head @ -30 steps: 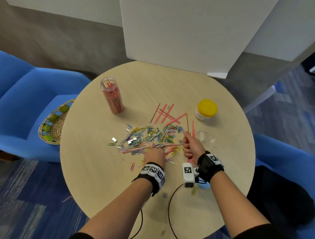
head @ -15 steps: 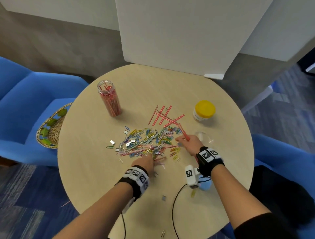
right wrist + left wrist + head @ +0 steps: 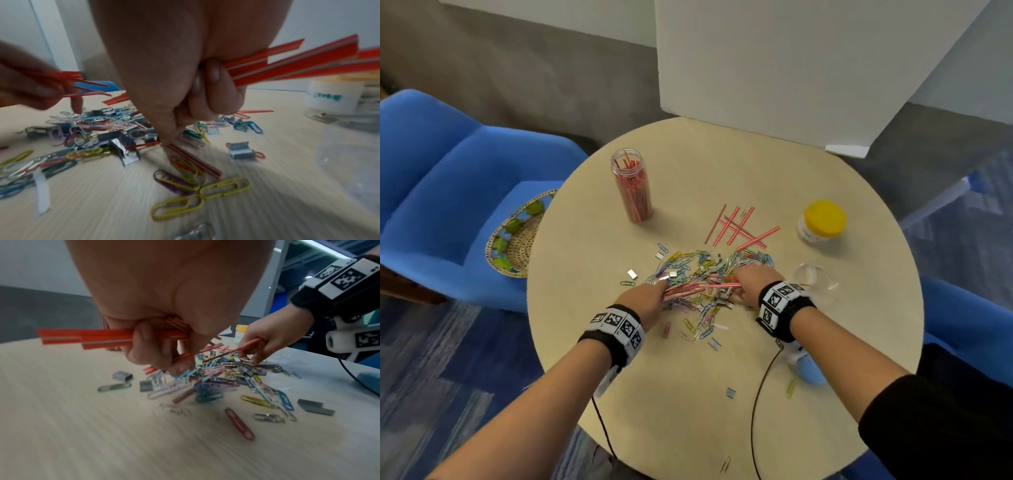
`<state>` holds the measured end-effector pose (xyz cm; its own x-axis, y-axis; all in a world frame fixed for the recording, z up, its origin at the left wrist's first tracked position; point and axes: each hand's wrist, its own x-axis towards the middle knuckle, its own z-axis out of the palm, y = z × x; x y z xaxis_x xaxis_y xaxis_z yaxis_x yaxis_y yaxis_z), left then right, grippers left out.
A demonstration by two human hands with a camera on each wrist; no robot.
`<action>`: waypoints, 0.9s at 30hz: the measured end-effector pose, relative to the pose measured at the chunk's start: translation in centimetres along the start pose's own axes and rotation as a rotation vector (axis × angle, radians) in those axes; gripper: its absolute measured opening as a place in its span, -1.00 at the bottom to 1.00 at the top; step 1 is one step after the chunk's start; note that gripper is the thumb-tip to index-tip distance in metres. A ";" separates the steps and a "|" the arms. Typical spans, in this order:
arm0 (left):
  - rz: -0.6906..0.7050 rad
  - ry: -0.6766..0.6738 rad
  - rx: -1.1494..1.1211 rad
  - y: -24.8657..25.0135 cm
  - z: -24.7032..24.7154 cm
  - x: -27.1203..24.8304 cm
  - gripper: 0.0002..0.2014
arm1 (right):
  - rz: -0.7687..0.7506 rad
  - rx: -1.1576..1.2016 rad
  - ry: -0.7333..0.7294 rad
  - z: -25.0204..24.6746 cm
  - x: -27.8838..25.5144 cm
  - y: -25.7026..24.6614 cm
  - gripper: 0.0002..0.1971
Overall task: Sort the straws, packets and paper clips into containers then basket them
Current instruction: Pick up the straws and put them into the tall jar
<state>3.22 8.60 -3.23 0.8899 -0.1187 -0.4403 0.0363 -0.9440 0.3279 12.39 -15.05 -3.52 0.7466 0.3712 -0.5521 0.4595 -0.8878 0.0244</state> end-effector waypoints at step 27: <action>-0.116 -0.048 -0.225 -0.8 -1.1 0.9 -0.75 | 0.114 0.495 -0.140 2.1 -2.1 2.4 -0.65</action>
<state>4.45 9.54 -2.96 0.8517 -0.0329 -0.5231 0.2421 -0.8604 0.4484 10.89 -18.57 -4.07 0.6916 0.2548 -0.6758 0.0711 -0.9552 -0.2874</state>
